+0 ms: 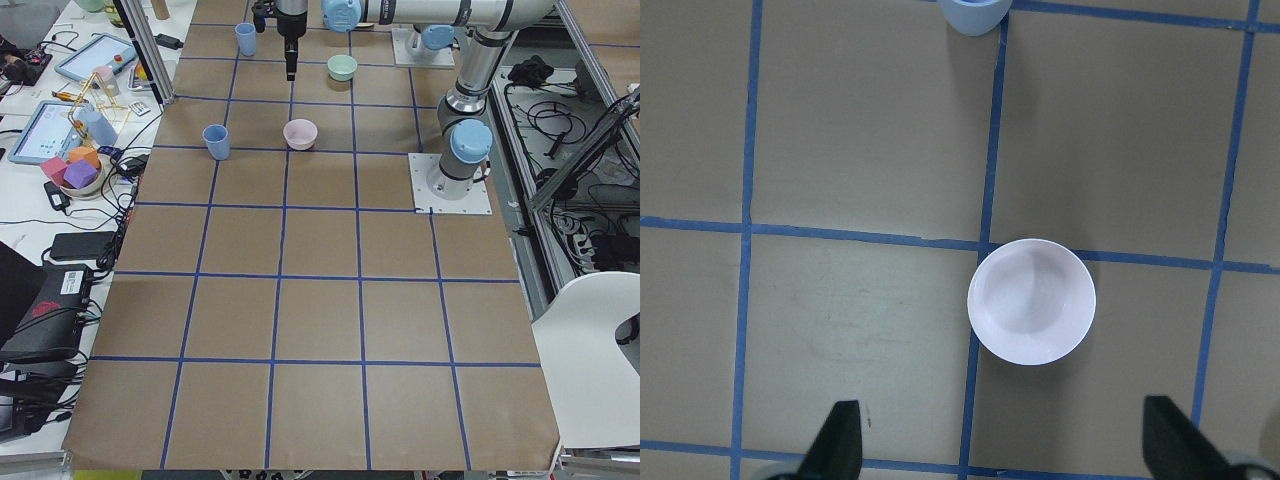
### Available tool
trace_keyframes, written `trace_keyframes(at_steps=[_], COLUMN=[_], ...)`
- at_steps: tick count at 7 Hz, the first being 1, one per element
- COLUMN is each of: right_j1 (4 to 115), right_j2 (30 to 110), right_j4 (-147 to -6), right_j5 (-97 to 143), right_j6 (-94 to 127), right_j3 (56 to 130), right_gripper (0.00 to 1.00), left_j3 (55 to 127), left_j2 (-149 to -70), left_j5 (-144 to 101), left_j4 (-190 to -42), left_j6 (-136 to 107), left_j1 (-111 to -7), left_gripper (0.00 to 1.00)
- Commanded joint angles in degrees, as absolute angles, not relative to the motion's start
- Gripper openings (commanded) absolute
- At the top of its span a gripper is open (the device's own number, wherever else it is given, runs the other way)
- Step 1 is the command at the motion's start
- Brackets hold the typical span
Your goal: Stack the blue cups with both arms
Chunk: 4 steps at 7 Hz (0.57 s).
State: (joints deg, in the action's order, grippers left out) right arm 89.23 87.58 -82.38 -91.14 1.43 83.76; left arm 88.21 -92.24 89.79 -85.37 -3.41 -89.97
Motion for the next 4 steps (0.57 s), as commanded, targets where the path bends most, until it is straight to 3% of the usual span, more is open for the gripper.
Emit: trace_keyframes(at_steps=[1,4], right_j1=[89.4,89.4], right_j2=[87.6,87.5], right_j4=[-82.4,-82.5], right_j5=[-91.1,-91.1], right_j6=[1.4,1.4], right_j3=[83.8,83.7], right_gripper=[1.0,1.0], left_j3=[88.2,88.2], left_j2=[-92.2,-92.1], left_j5=[89.8,89.8], left_j4=[-85.5,-85.5], left_j6=[-3.3,-3.3], left_j1=[-90.0,-90.0], left_gripper=[1.0,1.0])
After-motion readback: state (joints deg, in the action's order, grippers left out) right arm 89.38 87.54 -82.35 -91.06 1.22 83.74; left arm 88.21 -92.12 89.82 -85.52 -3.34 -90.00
